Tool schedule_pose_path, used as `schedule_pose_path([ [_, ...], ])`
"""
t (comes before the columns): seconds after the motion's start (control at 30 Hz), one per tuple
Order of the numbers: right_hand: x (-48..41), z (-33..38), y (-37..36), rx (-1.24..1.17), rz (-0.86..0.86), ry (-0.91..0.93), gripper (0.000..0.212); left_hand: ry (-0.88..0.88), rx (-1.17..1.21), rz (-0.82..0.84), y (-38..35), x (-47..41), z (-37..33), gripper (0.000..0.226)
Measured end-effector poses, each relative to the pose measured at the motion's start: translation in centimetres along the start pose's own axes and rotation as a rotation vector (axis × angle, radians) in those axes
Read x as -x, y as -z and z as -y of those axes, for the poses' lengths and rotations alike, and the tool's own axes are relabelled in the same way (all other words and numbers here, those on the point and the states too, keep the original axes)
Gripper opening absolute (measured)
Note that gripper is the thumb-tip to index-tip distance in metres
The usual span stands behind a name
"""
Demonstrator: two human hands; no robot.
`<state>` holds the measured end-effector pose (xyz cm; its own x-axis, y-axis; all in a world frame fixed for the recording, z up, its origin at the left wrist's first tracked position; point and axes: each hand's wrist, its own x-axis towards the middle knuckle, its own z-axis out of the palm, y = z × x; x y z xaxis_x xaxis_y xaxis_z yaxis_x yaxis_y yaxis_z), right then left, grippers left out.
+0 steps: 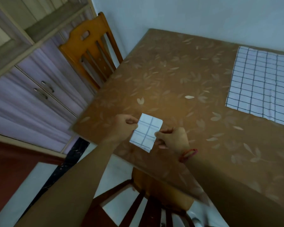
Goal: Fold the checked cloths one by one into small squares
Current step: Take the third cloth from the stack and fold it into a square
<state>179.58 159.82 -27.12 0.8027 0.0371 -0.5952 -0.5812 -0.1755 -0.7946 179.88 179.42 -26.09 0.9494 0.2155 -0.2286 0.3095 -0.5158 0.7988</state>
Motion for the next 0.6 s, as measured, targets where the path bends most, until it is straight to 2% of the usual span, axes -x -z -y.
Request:
schedule_pose_path([
  [0.3, -7.0, -0.5, -1.3, -0.026, -0.059, -0.059, 0.016, 0.011, -0.083, 0.020, -2.4, -6.8, 3.3, 0.012],
  [0.5, -8.5, -0.9, -1.8, -0.021, -0.062, -0.075, 0.014, -0.008, -0.161, 0.007, -3.0, -8.3, 4.4, 0.020],
  [0.6, -8.5, -0.9, -2.2, -0.020, -0.073, -0.072, 0.010, -0.015, -0.193, -0.010, -3.0, -8.3, 4.8, 0.015],
])
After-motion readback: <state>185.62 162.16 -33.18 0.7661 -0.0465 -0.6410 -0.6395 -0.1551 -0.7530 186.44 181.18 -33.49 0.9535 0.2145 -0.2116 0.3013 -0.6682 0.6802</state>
